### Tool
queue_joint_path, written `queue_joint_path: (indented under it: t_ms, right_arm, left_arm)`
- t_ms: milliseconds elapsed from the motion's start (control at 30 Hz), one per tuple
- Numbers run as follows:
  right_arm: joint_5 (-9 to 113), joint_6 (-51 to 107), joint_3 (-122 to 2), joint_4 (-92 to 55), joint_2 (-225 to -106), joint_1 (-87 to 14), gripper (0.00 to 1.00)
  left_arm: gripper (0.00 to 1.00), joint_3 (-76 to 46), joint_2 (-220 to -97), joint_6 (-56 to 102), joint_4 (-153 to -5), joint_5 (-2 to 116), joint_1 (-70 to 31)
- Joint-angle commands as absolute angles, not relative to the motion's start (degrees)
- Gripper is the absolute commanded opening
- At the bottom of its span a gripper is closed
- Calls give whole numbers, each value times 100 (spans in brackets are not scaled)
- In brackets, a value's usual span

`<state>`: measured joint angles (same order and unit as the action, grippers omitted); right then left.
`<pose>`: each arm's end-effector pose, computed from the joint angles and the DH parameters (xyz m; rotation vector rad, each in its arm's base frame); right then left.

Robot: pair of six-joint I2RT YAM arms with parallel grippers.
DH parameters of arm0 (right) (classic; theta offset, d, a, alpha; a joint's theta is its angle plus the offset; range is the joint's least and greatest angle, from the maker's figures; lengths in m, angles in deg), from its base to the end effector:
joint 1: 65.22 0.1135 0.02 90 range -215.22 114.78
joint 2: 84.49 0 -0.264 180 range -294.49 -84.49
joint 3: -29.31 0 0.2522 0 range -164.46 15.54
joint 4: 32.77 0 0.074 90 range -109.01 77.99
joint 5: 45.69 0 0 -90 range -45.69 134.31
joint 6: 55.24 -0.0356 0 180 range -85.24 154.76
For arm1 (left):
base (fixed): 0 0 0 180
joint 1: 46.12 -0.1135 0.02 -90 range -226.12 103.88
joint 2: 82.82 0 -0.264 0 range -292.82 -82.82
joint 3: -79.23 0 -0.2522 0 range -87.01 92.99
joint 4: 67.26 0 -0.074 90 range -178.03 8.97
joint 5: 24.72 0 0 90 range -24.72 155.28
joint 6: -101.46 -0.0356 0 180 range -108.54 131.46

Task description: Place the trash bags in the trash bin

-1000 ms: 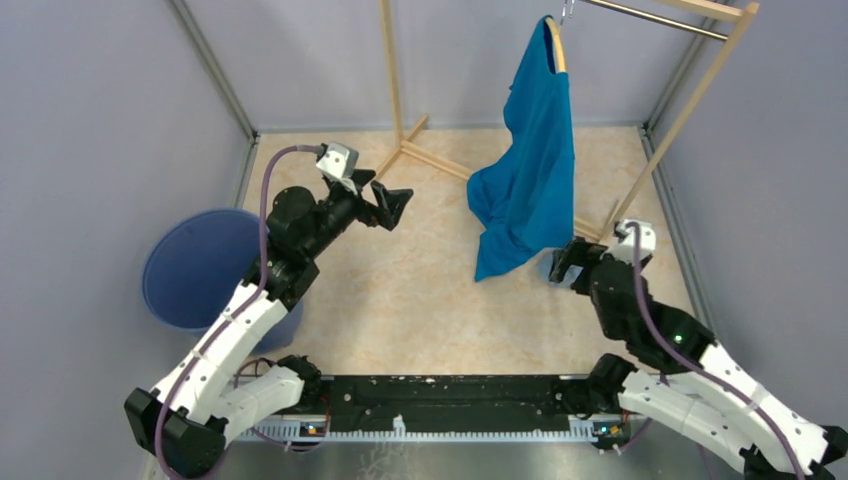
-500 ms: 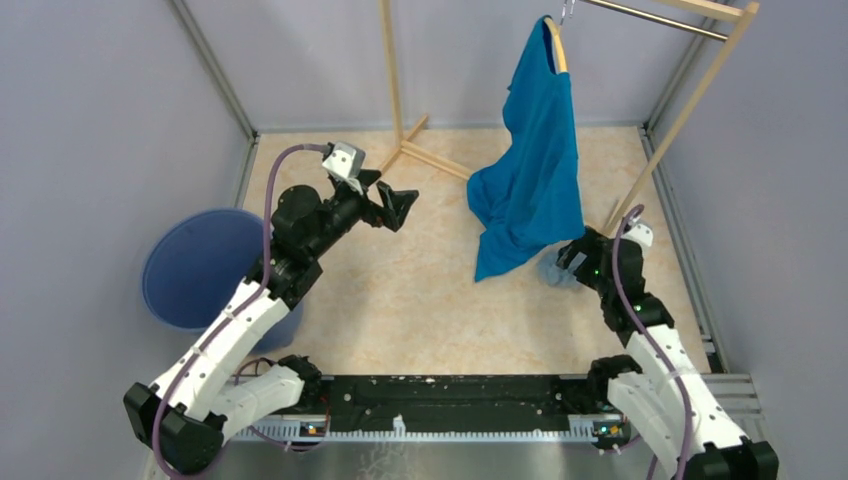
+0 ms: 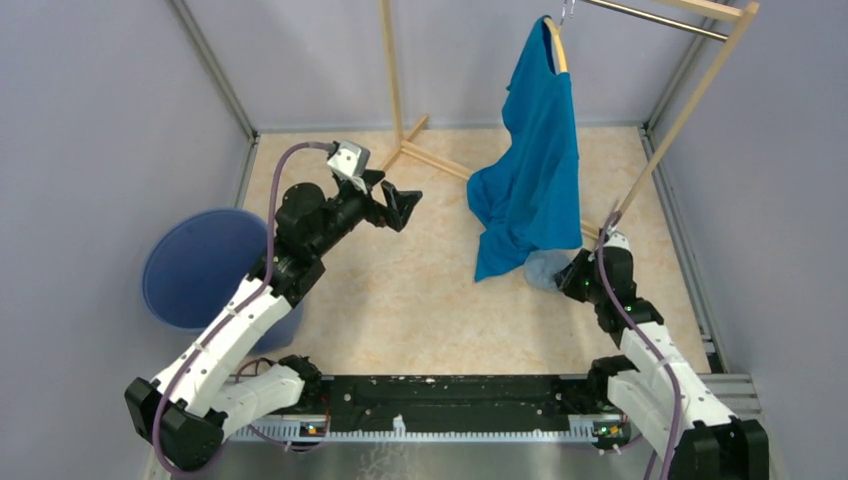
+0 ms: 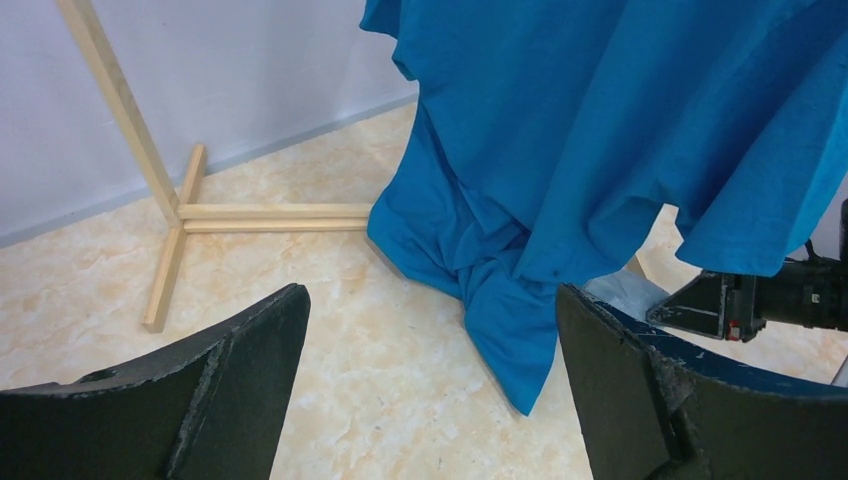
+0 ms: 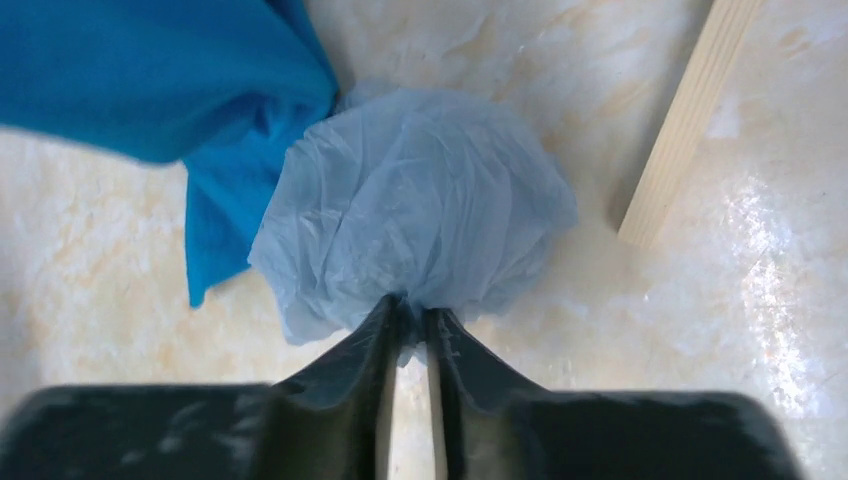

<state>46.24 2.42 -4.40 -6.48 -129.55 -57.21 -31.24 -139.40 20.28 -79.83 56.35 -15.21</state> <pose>0.1658 0.0245 0.1838 0.4581 2.2138 0.4190 0.1941 -0.1227 0.3911 0.4295 1.5447 -0.6641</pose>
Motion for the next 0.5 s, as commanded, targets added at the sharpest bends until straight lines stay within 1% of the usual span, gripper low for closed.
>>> queue_joint_path:
  t_ms: [0, 33, 133, 200, 333, 400, 467]
  right_arm:
    - [5119, 422, -420, -644, -12475, -5766, 6]
    - [5312, 436, -405, -594, -12427, -5766, 0]
    - [6218, 238, -253, -566, -12288, -5677, 0]
    - [6698, -70, -95, -628, -12106, -5404, 0]
    - [6695, -759, 176, -915, -11466, -4312, 0]
    - [6641, -1135, 341, -1329, -11415, -3856, 0]
    - [6672, -1394, 470, -1948, -11606, -3528, 0]
  left_arm:
    - [99, -2866, -14013, 1964, -7896, 5677, -1460]
    - [99, -2857, -14037, 1964, -7912, 5684, -1446]
    - [99, -2839, -14120, 1955, -7951, 5711, -1401]
    - [99, -2821, -14180, 1934, -7987, 5741, -1347]
    - [99, -2777, -14328, 1985, -8069, 5924, -1229]
    - [99, -2689, -14524, 2199, -8215, 5828, -1147]
    - [99, -2573, -14761, 2534, -8446, 5439, -1113]
